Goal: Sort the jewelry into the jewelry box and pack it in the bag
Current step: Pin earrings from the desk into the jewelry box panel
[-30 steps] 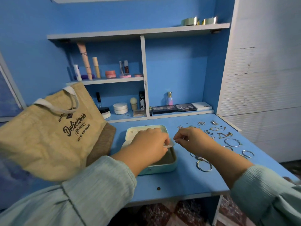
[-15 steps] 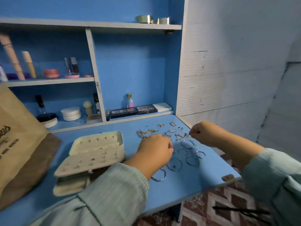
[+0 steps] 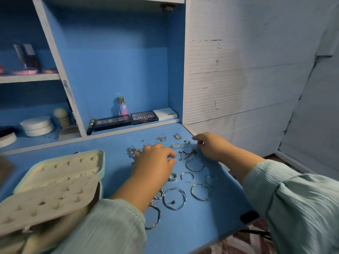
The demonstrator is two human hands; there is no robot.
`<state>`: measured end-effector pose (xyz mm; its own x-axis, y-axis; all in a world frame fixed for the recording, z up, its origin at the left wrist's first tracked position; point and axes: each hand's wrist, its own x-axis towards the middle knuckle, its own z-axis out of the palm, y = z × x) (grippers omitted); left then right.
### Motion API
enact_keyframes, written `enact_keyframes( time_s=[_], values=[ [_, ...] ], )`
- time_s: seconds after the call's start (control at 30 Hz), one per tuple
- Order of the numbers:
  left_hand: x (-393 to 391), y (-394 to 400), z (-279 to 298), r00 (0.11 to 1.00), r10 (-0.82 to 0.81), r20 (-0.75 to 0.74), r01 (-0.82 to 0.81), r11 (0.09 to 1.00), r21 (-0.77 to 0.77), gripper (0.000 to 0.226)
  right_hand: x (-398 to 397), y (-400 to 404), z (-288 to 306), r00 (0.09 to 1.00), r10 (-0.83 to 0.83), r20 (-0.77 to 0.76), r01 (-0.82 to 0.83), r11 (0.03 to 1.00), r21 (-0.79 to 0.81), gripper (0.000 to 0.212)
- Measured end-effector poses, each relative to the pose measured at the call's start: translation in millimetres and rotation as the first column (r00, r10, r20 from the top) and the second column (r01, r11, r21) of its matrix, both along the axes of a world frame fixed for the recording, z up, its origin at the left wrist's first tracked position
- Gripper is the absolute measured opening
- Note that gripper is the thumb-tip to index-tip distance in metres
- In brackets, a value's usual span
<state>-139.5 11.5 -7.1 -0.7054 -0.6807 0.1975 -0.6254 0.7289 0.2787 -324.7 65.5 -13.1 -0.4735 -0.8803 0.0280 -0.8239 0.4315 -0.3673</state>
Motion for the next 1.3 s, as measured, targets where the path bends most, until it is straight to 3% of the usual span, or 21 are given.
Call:
enact_keyframes(
  time_s=[0.37,0.73,1.17,1.3],
  values=[
    [0.2,-9.0,-10.2,0.999,0.049,-0.02,-0.05,0.998,-0.036,0.031,-3.4,-29.2,-11.9,0.994,-0.106,0.001,0.105,0.986,-0.126,0.012],
    [2.9,-8.2,-13.3,0.999,0.041,-0.012,-0.042,0.999,-0.012,0.028,-2.6,-3.7,-8.3,0.991,-0.043,0.13,0.071,0.974,-0.217,0.013],
    [9.9,-1.2,-11.7,0.999,0.029,0.032,-0.029,0.999,0.023,0.024,8.4,29.3,-7.9,0.999,0.035,-0.013,-0.036,0.992,-0.119,0.017],
    [7.4,3.0,-12.9,1.0,0.003,0.01,-0.003,1.0,0.008,0.025,6.4,40.5,-7.1,0.998,-0.011,0.056,0.02,0.984,-0.176,0.017]
  ],
)
